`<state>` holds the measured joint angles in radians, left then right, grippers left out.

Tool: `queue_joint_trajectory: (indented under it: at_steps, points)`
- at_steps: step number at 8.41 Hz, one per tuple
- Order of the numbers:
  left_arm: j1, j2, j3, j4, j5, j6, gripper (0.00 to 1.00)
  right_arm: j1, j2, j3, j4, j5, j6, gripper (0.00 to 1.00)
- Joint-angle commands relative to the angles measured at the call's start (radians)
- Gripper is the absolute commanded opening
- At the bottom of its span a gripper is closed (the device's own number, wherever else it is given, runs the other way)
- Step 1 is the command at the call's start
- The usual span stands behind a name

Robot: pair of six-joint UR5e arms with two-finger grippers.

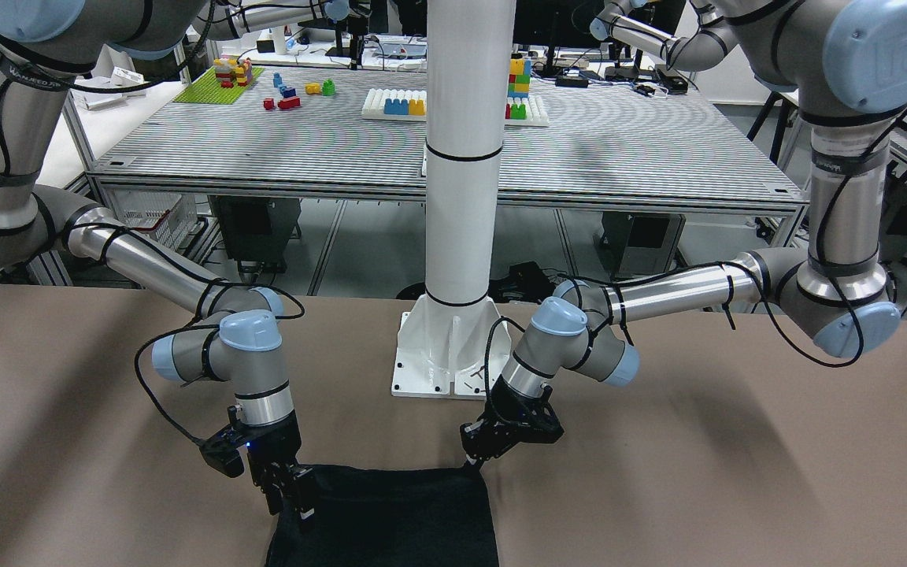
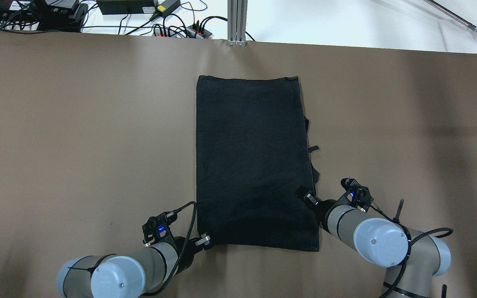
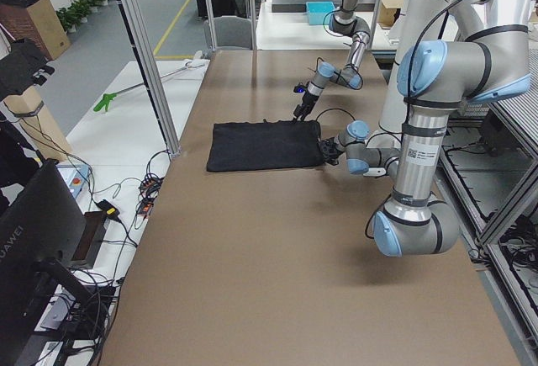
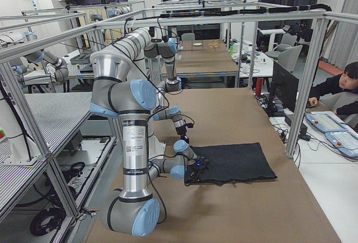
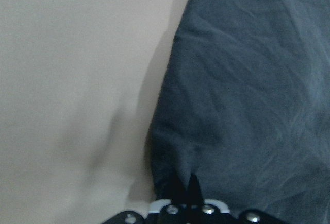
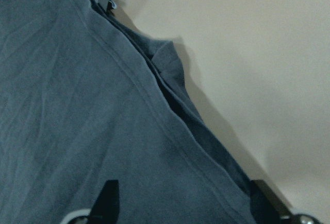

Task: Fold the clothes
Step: 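Grasp the near end corners of the bundle with both grippers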

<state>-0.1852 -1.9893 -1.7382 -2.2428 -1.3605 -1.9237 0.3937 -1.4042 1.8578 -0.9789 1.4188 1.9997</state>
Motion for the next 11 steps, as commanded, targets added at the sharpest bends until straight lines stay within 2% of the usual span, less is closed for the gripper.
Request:
queue_joint_trajectory:
  at_steps: [1, 5, 7, 8, 11]
  points:
    - [0.000, 0.001, 0.005, 0.000, 0.003, 0.002, 0.00, -0.051, 0.002, -0.028, -0.001, -0.041, -0.009, 0.90]
    - [0.001, 0.003, 0.005, 0.000, 0.003, 0.005, 0.00, -0.088, 0.050, -0.058, -0.012, -0.112, 0.005, 0.84]
    - [0.000, 0.004, 0.005, -0.001, 0.003, 0.005, 0.00, -0.104, 0.077, -0.061, -0.014, -0.149, 0.011, 0.77]
    - [0.000, 0.004, 0.005, -0.001, 0.003, 0.005, 0.00, -0.104, 0.077, -0.061, -0.012, -0.152, 0.013, 0.70]
    - [0.000, 0.003, 0.005, -0.001, 0.003, 0.006, 0.00, -0.104, 0.077, -0.054, 0.000, -0.152, 0.034, 0.33]
